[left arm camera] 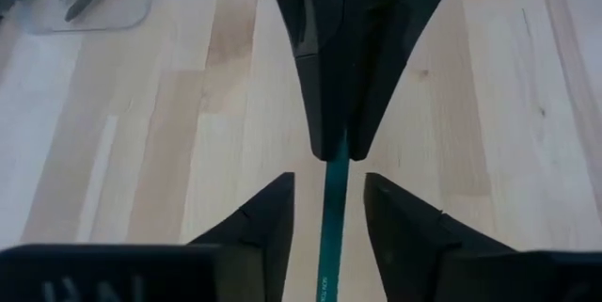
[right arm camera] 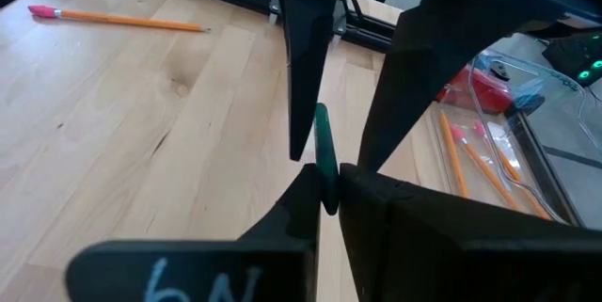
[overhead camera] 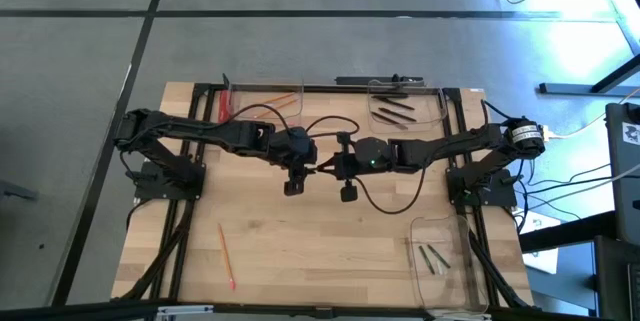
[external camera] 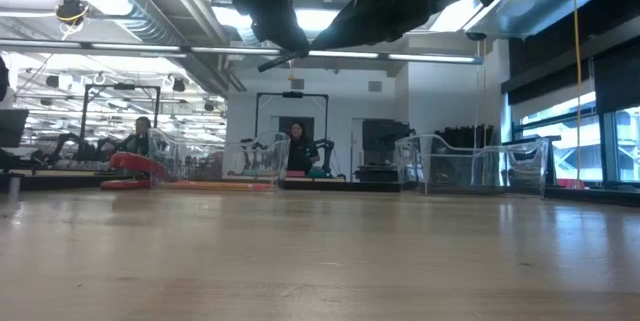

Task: Sort crayons/erasers/pens/pencils in bins
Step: Put the green crayon into the bottom transparent bin, then put the yellow pencil into the top left transparent bin

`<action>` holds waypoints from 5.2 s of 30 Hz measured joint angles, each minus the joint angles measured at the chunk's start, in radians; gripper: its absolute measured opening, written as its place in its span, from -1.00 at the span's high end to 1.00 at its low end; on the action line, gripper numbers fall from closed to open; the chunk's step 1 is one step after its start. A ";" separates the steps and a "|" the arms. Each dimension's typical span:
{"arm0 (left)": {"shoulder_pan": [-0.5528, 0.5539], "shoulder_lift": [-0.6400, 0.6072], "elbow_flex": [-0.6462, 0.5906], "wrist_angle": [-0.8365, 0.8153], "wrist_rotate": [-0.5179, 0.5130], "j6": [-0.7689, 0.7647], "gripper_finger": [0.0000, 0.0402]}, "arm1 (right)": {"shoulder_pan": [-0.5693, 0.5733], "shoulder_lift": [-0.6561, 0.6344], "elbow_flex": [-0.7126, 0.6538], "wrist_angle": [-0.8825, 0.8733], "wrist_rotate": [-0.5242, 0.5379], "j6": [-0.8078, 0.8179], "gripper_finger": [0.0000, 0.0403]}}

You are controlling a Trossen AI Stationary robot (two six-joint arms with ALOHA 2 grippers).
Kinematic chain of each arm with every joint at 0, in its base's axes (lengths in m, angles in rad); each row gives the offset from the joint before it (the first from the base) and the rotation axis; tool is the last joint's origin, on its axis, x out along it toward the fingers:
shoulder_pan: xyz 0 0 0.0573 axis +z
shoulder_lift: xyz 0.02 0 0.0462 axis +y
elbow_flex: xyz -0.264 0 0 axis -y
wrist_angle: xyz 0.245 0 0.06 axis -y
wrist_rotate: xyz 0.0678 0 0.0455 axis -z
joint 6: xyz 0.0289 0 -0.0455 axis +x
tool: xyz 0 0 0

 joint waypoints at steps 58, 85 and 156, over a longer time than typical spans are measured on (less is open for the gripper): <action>-0.497 -0.302 0.000 -0.207 -0.377 -0.185 0.39 | 0.523 -0.221 0.410 -1.235 -0.053 1.161 0.85; -0.591 -0.302 0.000 -0.214 -0.401 -0.158 0.39 | 0.691 0.112 0.409 -1.429 -0.545 1.463 0.84; -0.899 -0.039 -0.001 -0.469 -0.038 -2.074 0.39 | 0.509 0.248 1.103 -1.544 0.505 0.981 0.33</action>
